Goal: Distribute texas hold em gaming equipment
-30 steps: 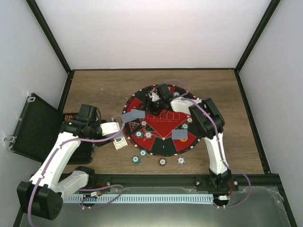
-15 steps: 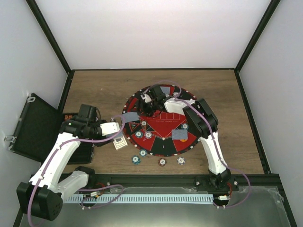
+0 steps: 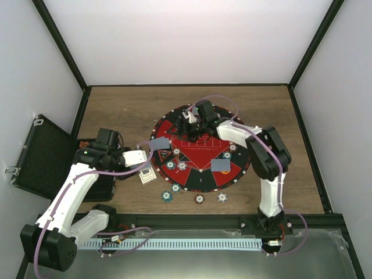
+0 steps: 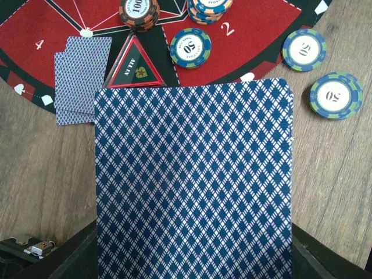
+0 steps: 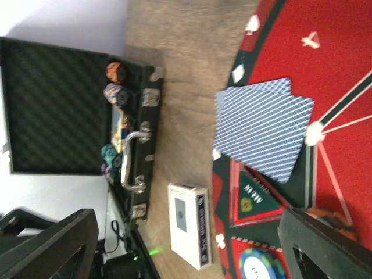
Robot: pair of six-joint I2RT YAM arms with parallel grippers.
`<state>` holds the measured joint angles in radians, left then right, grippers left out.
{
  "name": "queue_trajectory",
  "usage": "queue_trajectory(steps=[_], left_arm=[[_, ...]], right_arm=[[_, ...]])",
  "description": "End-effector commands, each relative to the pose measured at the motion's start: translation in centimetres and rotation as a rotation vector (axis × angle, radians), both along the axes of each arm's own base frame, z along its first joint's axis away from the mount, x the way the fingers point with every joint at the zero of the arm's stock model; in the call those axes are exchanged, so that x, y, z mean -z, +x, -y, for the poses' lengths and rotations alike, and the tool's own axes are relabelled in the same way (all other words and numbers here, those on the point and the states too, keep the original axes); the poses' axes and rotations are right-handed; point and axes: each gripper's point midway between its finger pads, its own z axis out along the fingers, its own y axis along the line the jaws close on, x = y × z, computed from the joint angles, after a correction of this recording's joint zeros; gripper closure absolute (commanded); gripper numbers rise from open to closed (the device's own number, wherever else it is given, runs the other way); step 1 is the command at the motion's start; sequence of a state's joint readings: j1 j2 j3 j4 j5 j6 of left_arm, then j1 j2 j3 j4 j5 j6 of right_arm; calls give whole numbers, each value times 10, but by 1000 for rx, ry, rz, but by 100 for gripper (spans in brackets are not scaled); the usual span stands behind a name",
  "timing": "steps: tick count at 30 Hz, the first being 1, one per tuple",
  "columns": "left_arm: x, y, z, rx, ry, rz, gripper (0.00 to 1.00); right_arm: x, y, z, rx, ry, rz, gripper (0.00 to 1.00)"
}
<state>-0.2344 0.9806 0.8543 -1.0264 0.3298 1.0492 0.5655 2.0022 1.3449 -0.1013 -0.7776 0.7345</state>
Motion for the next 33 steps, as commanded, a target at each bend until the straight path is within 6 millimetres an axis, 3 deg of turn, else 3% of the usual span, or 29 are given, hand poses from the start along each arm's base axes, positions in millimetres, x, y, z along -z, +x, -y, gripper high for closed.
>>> queue_trajectory(steps=[1,9,14,25,33], left_arm=[[-7,6,4,11,-22,28,76],[-6,10,5,8,-24,31,76],[-3,12,5,2,-24,11,76],[-5,11,6,2,-28,14,76],[-5,10,6,3,-28,14,76]], right_arm=[[-26,-28,3,-41,87,31,12],[-44,-110,-9,-168,229,-21,7],[-51,-140,-18,-212,293,-50,6],[-55,-163,-60,-306,347,-86,8],[-46,-171,-92,-363,361,-129,11]])
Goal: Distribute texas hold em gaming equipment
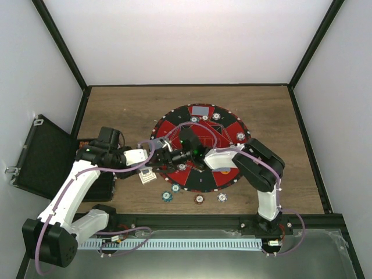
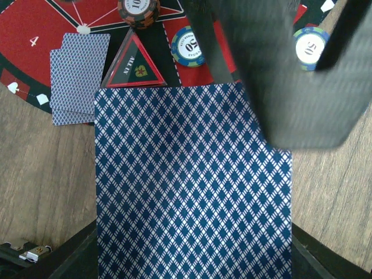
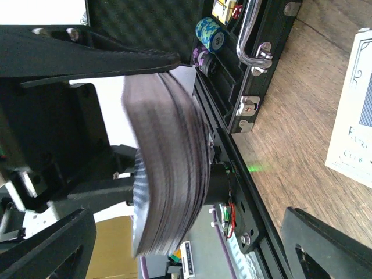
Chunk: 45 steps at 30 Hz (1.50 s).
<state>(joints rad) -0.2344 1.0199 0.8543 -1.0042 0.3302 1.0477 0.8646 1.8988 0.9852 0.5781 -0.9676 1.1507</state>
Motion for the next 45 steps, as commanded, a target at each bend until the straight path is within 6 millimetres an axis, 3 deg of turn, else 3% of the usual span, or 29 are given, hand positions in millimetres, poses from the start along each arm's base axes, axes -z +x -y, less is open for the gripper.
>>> queue_trajectory(steps=[1,14,20,27,31,37,42,45], left_arm=[[-11,5,4,4,-29,31,76],[-13,2,4,8,-33,35,76],[-13,1,4,11,-33,37,76],[-15,0,3,10,-29,48,76],[-14,0,3,12,-27,46,76],[-14,0,4,14,-34,48,76],[-11,0,3,13,-29,42,76],[-10,0,2,12,-26,42,76]], right_arm=[[-11,-5,-22,-48,55,6,11],[8,9,-54,-66,55,-43,15],[26,18,-46,-41,21,-58,21],[36,28,-18,9,-7,-60,26],[31,28,-7,27,-4,-53,33],[6,26,-2,42,39,-23,45],[-13,25,0,50,78,-9,68],[-20,24,2,55,83,3,77]])
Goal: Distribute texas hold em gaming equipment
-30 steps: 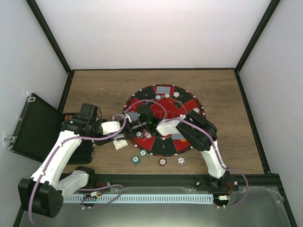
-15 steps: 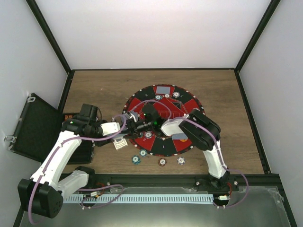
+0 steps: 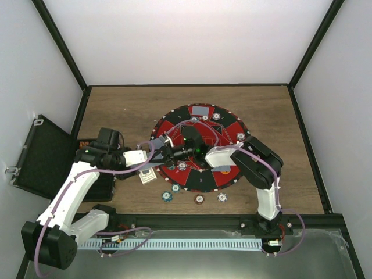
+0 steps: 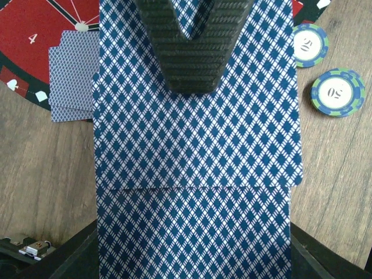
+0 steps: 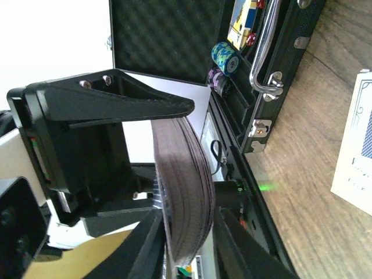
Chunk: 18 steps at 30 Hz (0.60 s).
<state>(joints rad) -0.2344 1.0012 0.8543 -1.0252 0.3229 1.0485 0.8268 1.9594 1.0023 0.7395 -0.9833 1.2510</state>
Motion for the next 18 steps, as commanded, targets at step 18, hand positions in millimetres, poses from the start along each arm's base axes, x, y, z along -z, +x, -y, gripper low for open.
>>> queue_trajectory(steps=[18], left_arm=[[-8,3,3,17,-22,49,76]], right_arm=[[-28,24,40,73,7,52,95]])
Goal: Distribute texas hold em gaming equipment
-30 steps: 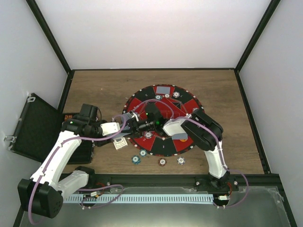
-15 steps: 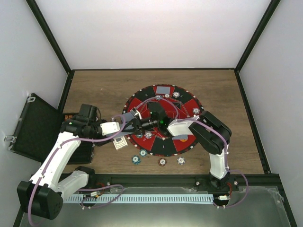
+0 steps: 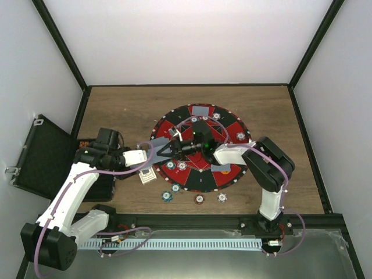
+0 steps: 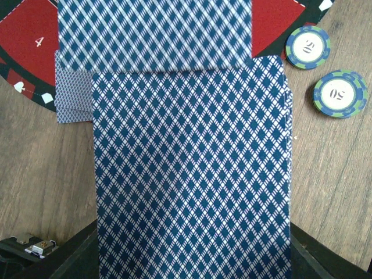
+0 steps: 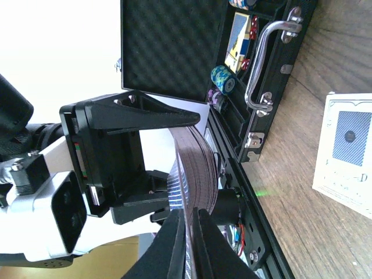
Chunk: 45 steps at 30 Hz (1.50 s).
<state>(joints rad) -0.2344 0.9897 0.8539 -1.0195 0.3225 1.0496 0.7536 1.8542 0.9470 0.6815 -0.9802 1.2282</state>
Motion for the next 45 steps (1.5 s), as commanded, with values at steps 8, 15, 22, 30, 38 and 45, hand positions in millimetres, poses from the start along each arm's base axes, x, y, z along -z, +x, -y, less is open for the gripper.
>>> queue_trajectory(steps=[8,15,22,30,38,45], left_arm=[[-4,2,1,12,-8,30,76],[-5,2,1,14,-8,25,76],[-7,2,2,9,-15,20,76],[-6,-2,0,13,-4,16,76],[-7,-2,3,14,-21,6,76],[-10,-2,4,5,-35,-2,76]], right_arm=[[-9,71,50,97,-16,44,99],[25,188,95,236,-109,38,99],[80,299,140,382,-216,-12,97],[111,340,163,467,-260,-45,86],[102,339,181,502,-335,-8,65],[74,328,199,551,-458,80,49]])
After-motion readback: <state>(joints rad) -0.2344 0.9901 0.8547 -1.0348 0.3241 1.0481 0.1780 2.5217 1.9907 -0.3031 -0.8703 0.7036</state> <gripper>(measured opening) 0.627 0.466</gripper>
